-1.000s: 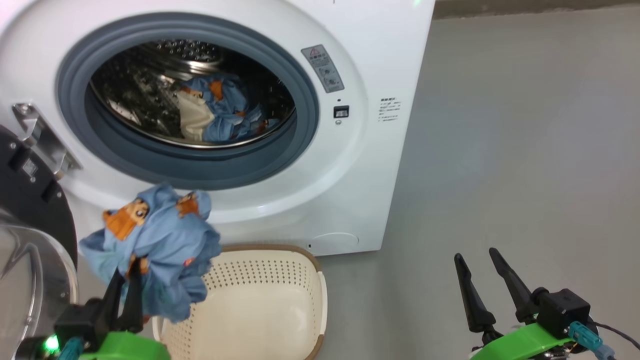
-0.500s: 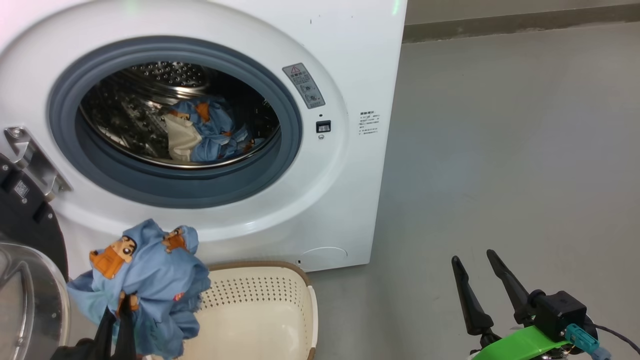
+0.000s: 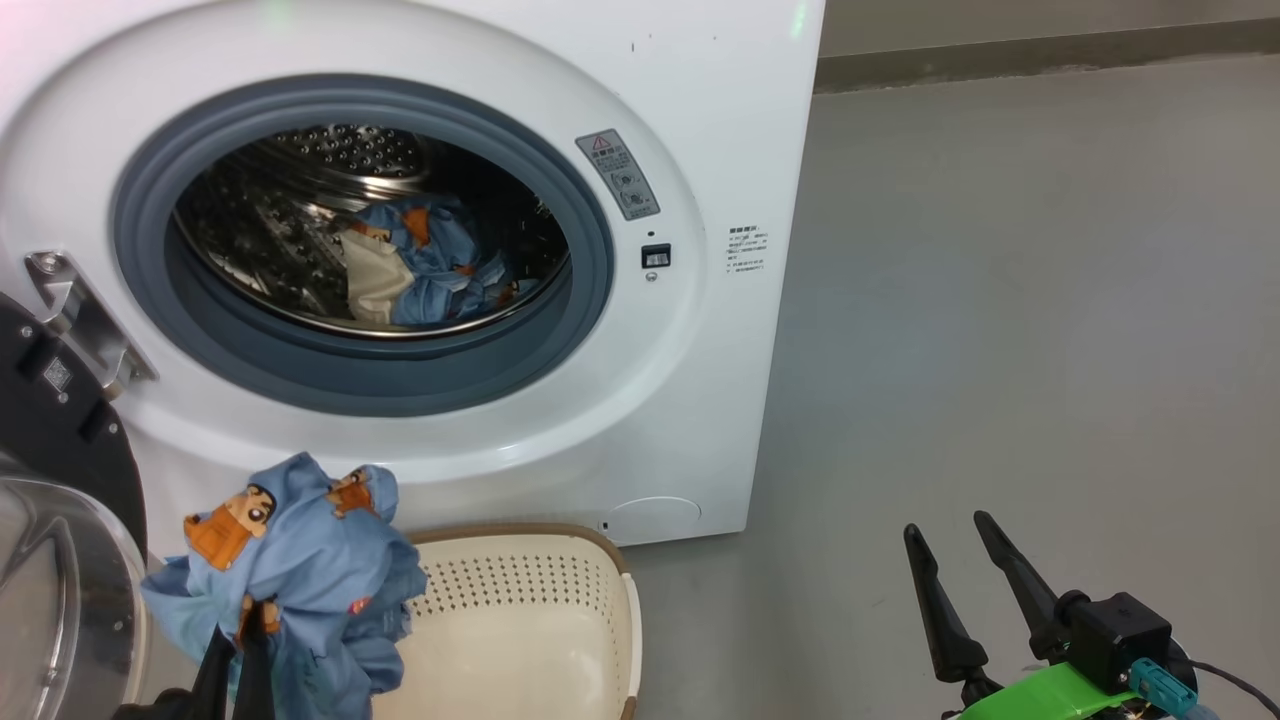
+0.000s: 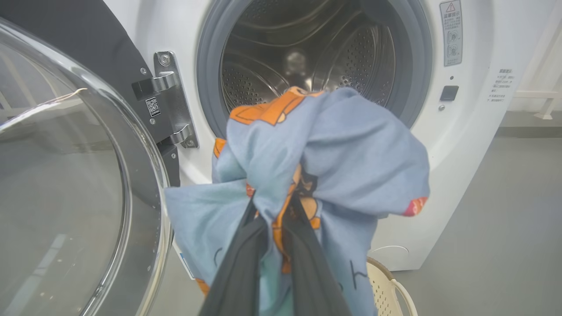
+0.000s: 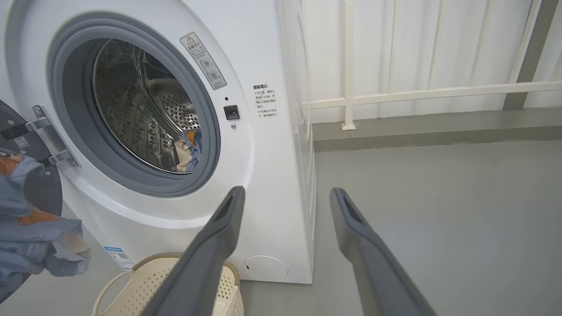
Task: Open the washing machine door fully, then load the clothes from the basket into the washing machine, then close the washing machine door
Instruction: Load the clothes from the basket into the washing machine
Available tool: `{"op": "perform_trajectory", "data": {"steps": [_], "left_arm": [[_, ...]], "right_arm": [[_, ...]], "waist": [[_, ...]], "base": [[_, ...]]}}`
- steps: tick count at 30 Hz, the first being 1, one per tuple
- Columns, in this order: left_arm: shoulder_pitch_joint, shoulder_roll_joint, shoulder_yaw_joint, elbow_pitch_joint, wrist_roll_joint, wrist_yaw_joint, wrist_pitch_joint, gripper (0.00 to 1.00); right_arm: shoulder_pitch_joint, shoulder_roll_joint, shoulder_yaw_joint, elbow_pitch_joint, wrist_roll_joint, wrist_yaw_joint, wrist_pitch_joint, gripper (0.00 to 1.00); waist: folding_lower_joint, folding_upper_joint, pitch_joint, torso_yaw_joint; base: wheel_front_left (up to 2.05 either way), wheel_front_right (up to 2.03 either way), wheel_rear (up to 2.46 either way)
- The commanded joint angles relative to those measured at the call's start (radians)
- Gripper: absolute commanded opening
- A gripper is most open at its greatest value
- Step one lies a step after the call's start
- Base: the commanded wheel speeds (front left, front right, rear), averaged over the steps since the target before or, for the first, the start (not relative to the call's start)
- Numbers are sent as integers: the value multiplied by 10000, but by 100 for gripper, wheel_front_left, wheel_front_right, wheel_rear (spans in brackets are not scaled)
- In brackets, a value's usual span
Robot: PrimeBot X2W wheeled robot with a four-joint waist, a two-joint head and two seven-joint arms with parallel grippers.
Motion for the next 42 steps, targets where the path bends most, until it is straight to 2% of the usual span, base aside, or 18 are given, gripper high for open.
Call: {"op": "perform_trajectory", "data": {"steps": [1,10,20,28,42], "left_arm": [[-233,103,369,-247,20,46,-66,0],[-351,56,387,-235,25,-71,-67,0],[-1014,-112,405,-87,21,-298,-67,0],[-2466,-66,538,467,79,-723,-67,0],[-5681,489,1077,1326,420,-1333,-67,0]], "right_arm": [[-158,-18,249,-268,-1,16,-48,100],[-140,-18,223,-310,41,16,-48,100],[-347,-18,235,-378,98,16,-48,100],[-660,-18,325,-451,102,16,-48,100],[-1225,-18,473,-509,173,16,-48,100]], "waist": [[0,0,9,9],[0,0,212,14],[0,0,984,-26],[0,0,1818,-132],[0,0,2745,-571]], "base": [[0,0,0],[0,0,0],[0,0,0],[0,0,0],[0,0,0]]}}
